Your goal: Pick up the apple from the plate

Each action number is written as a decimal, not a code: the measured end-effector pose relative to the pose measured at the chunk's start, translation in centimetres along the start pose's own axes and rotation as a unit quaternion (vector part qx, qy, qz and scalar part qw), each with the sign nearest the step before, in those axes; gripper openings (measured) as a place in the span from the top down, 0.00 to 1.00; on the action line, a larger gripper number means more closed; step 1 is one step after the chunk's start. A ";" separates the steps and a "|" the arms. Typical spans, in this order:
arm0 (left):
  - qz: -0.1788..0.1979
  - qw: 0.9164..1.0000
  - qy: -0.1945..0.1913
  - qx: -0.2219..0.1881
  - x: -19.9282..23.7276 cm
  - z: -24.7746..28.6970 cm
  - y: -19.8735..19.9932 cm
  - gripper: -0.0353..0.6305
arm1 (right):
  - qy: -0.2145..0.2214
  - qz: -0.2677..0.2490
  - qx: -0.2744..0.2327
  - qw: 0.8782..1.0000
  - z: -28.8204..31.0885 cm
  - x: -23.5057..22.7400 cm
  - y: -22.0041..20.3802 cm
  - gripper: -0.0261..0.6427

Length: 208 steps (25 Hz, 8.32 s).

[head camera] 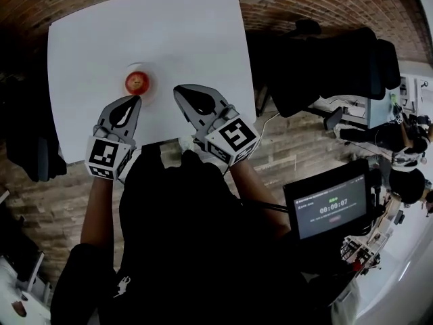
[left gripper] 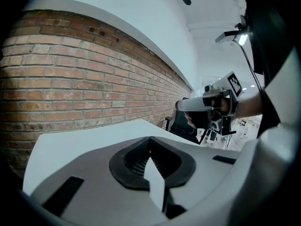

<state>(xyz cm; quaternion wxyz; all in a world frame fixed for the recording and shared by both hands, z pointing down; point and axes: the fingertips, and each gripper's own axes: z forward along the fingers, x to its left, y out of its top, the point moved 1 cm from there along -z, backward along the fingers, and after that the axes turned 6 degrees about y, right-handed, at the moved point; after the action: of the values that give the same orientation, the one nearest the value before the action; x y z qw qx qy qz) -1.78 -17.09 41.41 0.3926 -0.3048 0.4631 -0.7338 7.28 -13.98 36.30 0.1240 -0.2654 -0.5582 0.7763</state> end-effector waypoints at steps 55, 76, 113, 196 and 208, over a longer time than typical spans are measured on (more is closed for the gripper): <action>0.050 0.996 0.034 0.069 5.7 3.9 -12.1 0.74 | 0.009 0.023 0.078 0.997 6.4 -0.1 -8.6 0.96; 0.060 0.995 0.027 0.074 5.4 4.2 -12.5 0.55 | 0.007 0.028 0.084 0.996 6.0 -0.4 -9.2 0.96; 0.079 0.993 0.023 0.081 5.4 8.0 -13.6 0.33 | -0.011 0.036 0.090 0.995 4.9 -1.8 -10.1 0.96; 0.068 0.992 0.102 0.025 2.5 1.7 -4.0 0.34 | 0.080 -0.060 0.019 0.995 2.7 3.9 -2.1 0.96; 0.072 0.989 0.129 0.007 0.8 -1.4 -1.8 0.34 | 0.100 -0.079 -0.006 0.992 1.3 6.2 -0.2 0.96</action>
<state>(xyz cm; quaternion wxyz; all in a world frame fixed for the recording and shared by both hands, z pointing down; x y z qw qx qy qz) -3.88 -16.66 42.57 0.3833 -0.1714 0.5254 -0.7400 1.42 -11.88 35.09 0.2389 -0.2978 -0.5666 0.7302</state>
